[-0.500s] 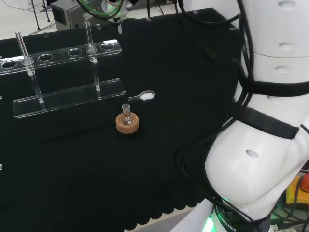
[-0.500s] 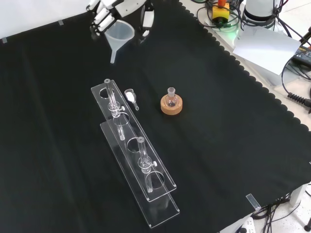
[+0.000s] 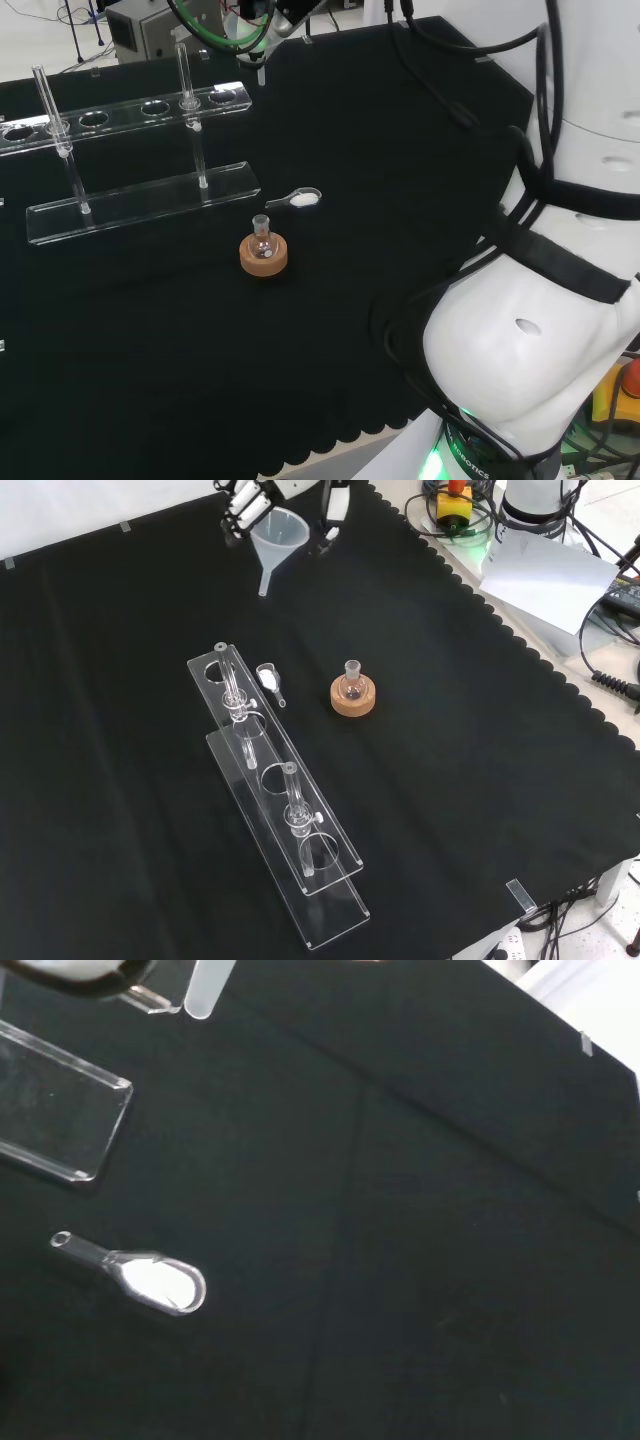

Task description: Place the funnel on the round-bottom flask.

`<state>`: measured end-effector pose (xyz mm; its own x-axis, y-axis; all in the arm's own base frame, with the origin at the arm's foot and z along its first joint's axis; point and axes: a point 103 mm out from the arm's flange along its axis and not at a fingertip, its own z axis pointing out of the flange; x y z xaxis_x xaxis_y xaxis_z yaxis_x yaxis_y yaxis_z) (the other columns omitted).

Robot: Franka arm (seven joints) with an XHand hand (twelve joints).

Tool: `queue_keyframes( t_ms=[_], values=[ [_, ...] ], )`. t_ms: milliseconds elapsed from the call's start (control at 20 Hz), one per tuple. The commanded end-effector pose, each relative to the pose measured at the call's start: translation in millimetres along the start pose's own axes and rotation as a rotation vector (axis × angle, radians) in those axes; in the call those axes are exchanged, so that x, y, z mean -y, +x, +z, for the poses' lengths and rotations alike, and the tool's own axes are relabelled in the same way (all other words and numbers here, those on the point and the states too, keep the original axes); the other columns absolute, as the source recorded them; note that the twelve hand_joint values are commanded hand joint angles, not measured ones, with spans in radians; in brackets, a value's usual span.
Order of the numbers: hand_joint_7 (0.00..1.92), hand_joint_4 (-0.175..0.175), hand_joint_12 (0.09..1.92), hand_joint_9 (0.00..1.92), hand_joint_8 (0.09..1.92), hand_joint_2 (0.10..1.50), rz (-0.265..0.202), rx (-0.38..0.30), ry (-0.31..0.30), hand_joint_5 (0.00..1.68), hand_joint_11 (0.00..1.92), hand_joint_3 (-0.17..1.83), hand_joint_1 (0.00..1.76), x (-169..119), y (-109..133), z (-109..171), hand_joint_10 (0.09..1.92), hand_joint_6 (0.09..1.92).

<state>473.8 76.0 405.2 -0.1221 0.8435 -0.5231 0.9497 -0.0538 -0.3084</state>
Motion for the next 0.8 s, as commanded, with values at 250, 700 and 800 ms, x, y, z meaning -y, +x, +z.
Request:
queue_keyframes(
  t_ms=[250,700,800],
  values=[
    [0.73,0.028,1.26,0.98,0.56,0.73,-0.023,-0.013,0.071,0.72,0.63,0.68,0.8,46.0,47.4,29.9,0.37,0.72],
    [0.74,0.027,1.25,0.99,0.56,0.73,-0.056,-0.014,0.117,0.73,0.64,0.69,0.8,60.1,75.4,61.2,0.38,0.73],
    [0.74,0.027,1.25,1.0,0.56,0.73,-0.059,-0.014,0.127,0.73,0.64,0.69,0.79,61.3,78.7,67.0,0.38,0.73]
  ],
)
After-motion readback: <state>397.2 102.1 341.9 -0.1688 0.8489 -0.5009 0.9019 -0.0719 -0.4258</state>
